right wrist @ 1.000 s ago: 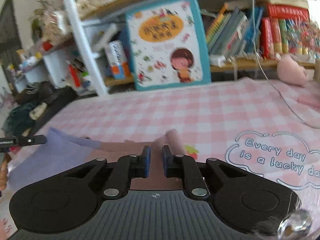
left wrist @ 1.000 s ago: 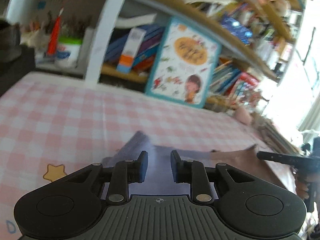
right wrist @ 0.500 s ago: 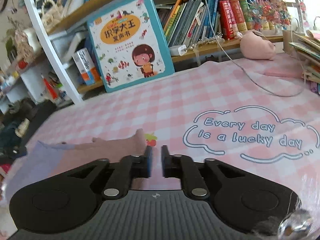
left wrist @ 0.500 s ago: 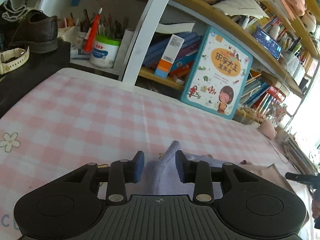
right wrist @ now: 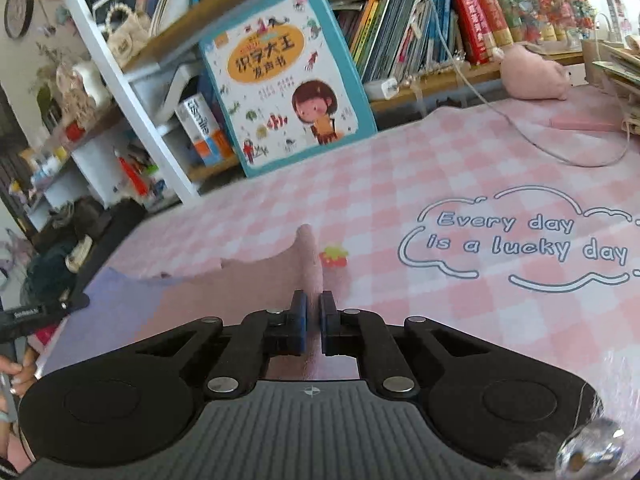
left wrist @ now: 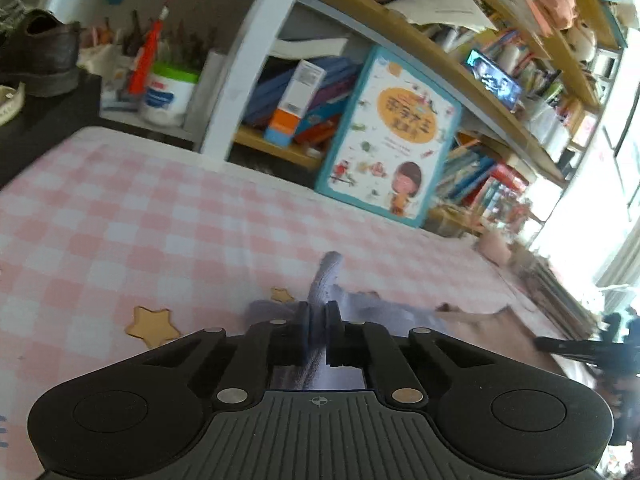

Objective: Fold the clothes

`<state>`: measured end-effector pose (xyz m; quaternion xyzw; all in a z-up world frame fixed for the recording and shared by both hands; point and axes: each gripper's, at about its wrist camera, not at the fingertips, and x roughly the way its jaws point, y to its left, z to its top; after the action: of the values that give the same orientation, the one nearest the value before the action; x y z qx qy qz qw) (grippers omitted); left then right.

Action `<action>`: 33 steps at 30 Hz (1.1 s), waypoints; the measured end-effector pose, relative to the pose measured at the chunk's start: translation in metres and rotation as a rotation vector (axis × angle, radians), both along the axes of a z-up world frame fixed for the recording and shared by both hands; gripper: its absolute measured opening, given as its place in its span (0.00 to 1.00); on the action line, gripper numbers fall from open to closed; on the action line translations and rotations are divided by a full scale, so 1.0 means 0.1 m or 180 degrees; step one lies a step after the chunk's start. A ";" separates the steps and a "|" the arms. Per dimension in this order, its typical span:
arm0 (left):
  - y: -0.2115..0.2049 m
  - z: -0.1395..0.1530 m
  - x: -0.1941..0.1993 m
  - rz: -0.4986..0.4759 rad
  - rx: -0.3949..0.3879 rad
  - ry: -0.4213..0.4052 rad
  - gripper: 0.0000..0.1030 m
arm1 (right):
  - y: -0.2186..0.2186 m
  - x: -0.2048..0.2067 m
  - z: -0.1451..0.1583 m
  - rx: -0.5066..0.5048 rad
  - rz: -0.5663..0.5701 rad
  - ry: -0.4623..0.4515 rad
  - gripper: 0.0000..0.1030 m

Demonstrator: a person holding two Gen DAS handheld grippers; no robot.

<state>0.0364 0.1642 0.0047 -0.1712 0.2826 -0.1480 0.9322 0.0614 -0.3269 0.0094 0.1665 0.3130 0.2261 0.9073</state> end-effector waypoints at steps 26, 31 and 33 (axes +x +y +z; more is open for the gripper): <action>0.07 -0.13 -0.86 -0.0049 -0.0280 0.0255 0.46 | -0.22 -0.78 -0.15 0.0360 0.0148 0.0472 0.36; 0.03 -0.16 -0.74 -0.0047 -0.0301 0.0299 0.39 | -0.05 -0.68 -0.18 0.0374 0.0191 0.0441 0.26; -0.01 -0.13 -0.69 -0.0047 -0.0173 0.0296 0.39 | 0.02 -0.65 -0.17 0.0320 0.0157 0.0390 0.25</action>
<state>-0.0330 0.1629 -0.0082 -0.2011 0.3227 -0.1544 0.9119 -0.0038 -0.3253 -0.0074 0.2176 0.3601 0.2532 0.8711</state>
